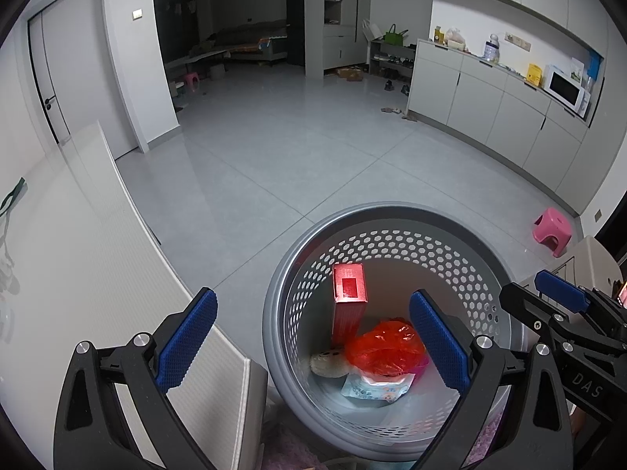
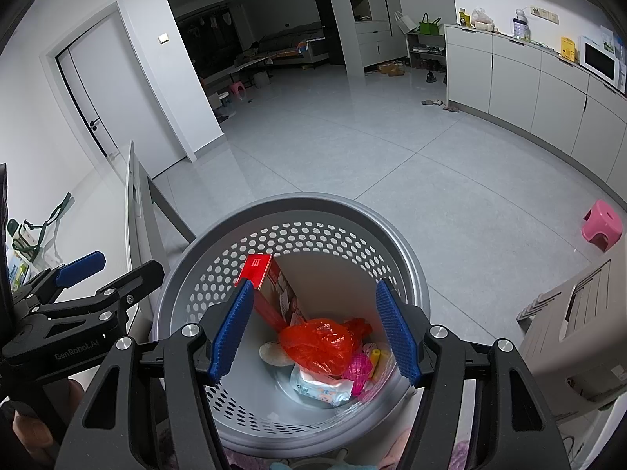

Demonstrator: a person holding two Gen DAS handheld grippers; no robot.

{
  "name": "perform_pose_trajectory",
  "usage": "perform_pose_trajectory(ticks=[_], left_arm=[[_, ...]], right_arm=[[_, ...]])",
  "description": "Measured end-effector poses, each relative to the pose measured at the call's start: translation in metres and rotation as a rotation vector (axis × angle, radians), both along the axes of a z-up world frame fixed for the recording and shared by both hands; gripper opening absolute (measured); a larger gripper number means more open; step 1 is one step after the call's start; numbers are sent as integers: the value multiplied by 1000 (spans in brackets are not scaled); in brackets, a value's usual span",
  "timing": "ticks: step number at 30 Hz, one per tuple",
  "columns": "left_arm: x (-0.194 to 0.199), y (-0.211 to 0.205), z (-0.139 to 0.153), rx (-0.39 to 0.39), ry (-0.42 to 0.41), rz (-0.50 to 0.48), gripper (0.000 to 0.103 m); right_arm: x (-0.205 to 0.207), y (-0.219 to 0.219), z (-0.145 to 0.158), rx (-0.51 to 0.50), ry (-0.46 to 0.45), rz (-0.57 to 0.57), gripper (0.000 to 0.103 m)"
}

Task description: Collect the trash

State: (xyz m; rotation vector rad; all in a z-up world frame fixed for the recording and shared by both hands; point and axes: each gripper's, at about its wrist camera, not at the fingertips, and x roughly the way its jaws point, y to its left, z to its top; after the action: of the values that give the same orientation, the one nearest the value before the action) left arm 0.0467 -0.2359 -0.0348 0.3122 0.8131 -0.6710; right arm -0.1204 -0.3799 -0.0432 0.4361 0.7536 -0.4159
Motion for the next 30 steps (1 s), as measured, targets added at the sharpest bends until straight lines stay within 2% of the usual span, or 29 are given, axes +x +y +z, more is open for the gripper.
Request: perform_pose_trajectory(ticks=[30], left_arm=[[0, -2, 4, 2, 2, 7, 97]], right_arm=[[0, 1, -5, 3, 8, 5, 62]])
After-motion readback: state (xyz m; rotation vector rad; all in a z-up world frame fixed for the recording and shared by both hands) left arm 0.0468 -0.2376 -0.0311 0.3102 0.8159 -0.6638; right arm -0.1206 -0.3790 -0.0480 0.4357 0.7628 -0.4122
